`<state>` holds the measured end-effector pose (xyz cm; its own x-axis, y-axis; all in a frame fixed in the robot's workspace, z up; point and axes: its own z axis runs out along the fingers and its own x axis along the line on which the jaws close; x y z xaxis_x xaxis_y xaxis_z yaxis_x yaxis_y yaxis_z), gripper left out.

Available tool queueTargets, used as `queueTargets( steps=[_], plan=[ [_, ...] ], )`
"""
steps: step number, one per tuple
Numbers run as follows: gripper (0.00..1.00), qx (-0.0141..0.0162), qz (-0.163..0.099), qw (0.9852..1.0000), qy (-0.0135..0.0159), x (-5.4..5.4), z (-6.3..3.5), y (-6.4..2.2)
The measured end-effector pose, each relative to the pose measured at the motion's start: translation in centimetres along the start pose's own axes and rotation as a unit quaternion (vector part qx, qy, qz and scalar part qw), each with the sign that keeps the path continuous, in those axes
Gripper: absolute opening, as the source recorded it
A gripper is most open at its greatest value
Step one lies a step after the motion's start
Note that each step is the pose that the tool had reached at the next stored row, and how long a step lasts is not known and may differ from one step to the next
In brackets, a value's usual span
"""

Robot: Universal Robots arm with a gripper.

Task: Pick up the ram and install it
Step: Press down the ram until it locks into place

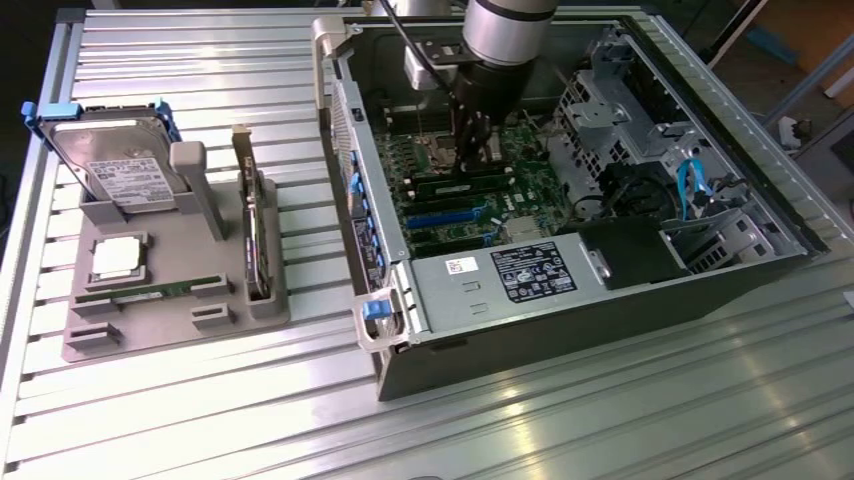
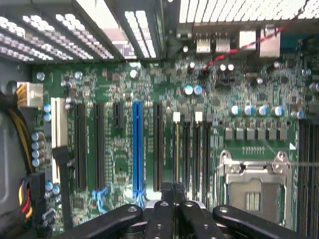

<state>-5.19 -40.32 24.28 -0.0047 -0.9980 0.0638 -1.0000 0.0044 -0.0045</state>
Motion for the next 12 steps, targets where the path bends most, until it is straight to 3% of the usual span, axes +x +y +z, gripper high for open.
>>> queueTargets(
  steps=[6,12],
  plan=[
    [0.11,0.0,0.0,1.0,0.0,0.0,0.02,2.07],
    [0.11,0.0,0.0,1.0,0.0,0.0,0.03,3.58]
  ],
)
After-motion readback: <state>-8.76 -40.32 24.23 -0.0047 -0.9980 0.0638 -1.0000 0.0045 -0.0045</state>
